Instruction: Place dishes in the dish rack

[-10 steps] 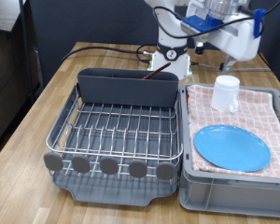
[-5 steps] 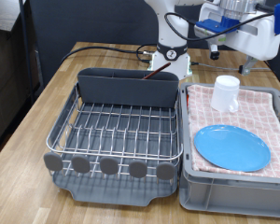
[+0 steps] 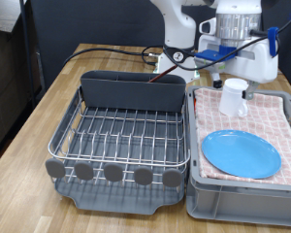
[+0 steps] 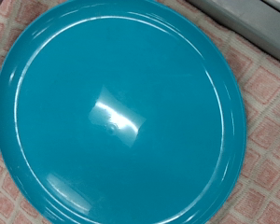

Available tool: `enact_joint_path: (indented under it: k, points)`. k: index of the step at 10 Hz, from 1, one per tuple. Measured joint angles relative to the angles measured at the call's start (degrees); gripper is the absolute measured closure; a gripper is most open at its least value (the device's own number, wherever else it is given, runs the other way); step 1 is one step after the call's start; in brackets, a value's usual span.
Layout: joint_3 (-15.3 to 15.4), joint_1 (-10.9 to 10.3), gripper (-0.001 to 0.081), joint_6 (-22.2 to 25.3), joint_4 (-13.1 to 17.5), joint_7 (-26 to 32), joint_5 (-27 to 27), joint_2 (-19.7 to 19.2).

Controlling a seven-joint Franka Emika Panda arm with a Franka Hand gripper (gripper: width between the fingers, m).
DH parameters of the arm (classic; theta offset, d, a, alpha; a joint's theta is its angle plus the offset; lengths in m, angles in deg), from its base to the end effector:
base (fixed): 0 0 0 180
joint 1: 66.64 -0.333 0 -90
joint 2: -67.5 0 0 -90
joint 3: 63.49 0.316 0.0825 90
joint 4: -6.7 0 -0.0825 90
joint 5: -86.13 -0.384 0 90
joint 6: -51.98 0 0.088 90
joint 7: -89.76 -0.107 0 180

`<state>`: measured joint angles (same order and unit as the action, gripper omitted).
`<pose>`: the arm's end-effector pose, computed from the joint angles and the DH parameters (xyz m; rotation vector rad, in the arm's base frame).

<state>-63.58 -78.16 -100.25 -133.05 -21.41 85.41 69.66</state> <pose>0.4927 0.0993 0.3427 -1.8634 2.2340 -0.1701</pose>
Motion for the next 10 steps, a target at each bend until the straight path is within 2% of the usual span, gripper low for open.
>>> enact_joint_path:
  k: [1,3,5,10]
  points:
    - [0.01,0.0,0.0003,0.56,0.16,-0.05,0.08,0.0]
    - [-0.02,-0.06,0.0003,0.53,-0.08,9.75,-8.48,-0.17]
    - [-0.02,-0.06,0.0003,-0.43,-0.58,18.09,-13.84,-1.16]
    - [0.62,-0.06,0.0003,-6.62,-2.85,20.05,-15.93,-4.57]
